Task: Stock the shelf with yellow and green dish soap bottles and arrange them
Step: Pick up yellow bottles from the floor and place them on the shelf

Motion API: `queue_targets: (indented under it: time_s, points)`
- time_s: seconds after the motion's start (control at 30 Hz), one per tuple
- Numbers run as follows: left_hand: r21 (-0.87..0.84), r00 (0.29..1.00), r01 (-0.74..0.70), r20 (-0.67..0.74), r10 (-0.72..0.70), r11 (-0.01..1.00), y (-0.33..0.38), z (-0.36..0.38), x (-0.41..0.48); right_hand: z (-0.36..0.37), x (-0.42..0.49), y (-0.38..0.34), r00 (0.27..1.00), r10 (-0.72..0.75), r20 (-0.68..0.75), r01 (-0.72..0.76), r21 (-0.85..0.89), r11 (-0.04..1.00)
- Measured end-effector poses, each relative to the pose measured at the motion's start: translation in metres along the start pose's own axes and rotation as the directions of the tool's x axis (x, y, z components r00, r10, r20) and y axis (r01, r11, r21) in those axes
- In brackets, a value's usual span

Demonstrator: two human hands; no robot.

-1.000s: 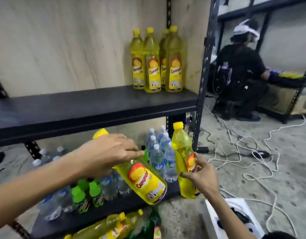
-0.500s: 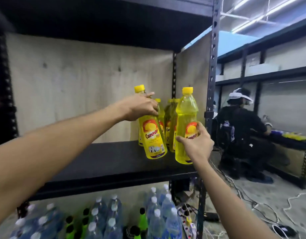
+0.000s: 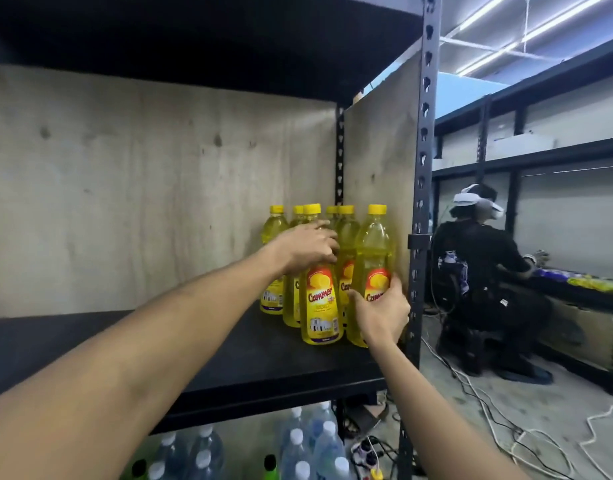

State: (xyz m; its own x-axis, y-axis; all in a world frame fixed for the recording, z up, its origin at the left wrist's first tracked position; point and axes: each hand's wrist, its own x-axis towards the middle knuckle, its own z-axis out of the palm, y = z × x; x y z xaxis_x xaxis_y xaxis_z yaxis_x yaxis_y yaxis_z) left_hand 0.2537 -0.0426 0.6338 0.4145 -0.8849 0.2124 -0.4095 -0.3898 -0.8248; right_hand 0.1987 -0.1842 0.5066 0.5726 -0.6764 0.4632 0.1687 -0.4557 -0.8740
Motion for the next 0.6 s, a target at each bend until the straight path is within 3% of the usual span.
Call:
queue_targets:
  time_s: [0.17,0.4,0.53,0.6]
  points:
    - [0.074,0.998,-0.053,-0.042,0.056,0.996,0.009,-0.001,0.014,-0.006,0.004,0.009,0.995,-0.035,0.089,0.041,-0.070,0.997]
    - [0.159,0.995,0.009,-0.097,0.007,0.987,0.016,0.002,-0.006,-0.017,-0.003,-0.003,0.972,0.065,0.226,-0.042,-0.103,0.994]
    - [0.111,0.970,0.227,-0.114,-0.215,0.968,0.029,-0.021,-0.040,-0.038,-0.044,-0.009,0.967,0.039,0.252,-0.017,-0.089,0.996]
    - [-0.155,0.911,0.366,-0.140,-0.387,0.918,0.055,-0.030,-0.075,-0.052,-0.083,-0.003,0.980,-0.050,0.192,0.057,-0.032,0.998]
